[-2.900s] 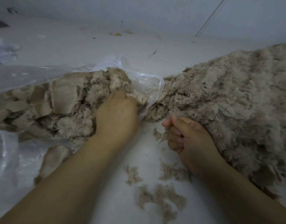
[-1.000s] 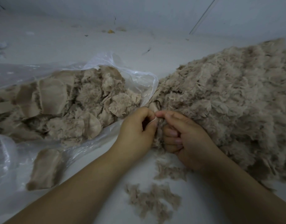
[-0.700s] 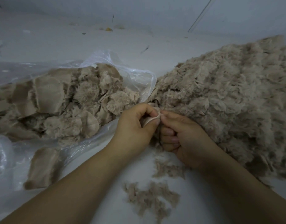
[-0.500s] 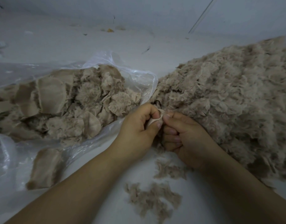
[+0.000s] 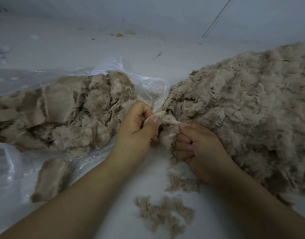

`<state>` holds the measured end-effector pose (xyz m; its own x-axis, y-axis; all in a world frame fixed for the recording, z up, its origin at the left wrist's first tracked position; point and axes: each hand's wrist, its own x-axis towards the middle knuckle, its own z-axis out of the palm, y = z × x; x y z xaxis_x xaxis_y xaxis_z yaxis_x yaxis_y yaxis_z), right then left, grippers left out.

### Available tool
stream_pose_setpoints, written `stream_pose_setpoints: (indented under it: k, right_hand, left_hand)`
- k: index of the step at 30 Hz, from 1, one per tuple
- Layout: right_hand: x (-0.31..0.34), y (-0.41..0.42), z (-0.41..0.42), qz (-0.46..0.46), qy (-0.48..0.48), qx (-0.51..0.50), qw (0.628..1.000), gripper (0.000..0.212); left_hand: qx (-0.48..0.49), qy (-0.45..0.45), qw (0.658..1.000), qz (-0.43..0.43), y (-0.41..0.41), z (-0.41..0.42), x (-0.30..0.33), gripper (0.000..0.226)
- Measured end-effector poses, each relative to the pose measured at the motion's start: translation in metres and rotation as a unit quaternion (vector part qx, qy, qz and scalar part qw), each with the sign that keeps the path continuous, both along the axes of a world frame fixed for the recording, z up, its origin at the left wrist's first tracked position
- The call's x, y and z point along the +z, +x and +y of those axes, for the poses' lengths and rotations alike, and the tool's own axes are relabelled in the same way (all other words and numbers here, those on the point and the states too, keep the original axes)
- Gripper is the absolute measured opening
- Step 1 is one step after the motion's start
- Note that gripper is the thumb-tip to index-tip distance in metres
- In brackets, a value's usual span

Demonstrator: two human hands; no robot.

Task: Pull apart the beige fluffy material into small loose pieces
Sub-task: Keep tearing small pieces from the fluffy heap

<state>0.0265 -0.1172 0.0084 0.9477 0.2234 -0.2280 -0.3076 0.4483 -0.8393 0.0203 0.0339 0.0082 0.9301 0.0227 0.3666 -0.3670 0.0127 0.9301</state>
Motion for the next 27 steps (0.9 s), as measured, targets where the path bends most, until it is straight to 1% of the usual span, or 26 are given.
stream_pose_setpoints:
  k: [5, 7, 9, 12, 14, 17, 19, 22, 24, 27]
  right_hand:
    - [-0.001, 0.000, 0.002, 0.024, 0.004, -0.041, 0.999, 0.036]
    - [-0.002, 0.001, 0.002, 0.027, 0.002, -0.044, 0.999, 0.036]
    - [-0.002, 0.001, 0.002, 0.021, -0.007, -0.037, 0.999, 0.033]
    - [-0.002, 0.000, 0.000, 0.010, -0.028, -0.014, 0.999, 0.021]
    - [-0.002, 0.000, -0.001, -0.002, -0.041, 0.002, 0.999, 0.012]
    - [-0.003, 0.000, -0.004, -0.019, -0.041, 0.004, 0.999, 0.014]
    - [-0.003, 0.000, -0.004, -0.035, -0.034, 0.012, 0.999, 0.012]
    - [0.000, 0.000, -0.003, -0.022, 0.003, 0.038, 0.999, 0.025]
    - [0.000, -0.001, -0.003, -0.034, 0.011, 0.045, 0.998, 0.031]
    - [-0.002, -0.002, -0.004, -0.077, -0.017, 0.049, 0.996, 0.025]
  left_hand:
    - [0.034, -0.041, 0.998, -0.023, -0.001, 0.002, 0.001, 0.016]
    - [0.049, -0.034, 0.998, -0.022, 0.000, 0.004, 0.001, 0.019]
    - [0.043, -0.028, 0.999, -0.008, 0.000, 0.003, 0.000, 0.025]
    - [0.014, -0.019, 1.000, 0.014, -0.002, -0.003, 0.001, 0.028]
    - [0.005, -0.020, 1.000, 0.016, -0.004, -0.005, 0.001, 0.025]
    - [0.013, -0.039, 0.999, 0.006, -0.008, -0.004, 0.006, 0.016]
    - [0.018, -0.047, 0.999, 0.002, -0.010, -0.005, 0.008, 0.019]
    - [0.014, -0.041, 0.999, 0.017, -0.013, -0.009, 0.008, 0.027]
    - [0.019, -0.041, 0.999, 0.029, -0.013, -0.011, 0.007, 0.029]
    - [0.022, -0.048, 0.998, 0.033, -0.012, -0.009, 0.006, 0.025]
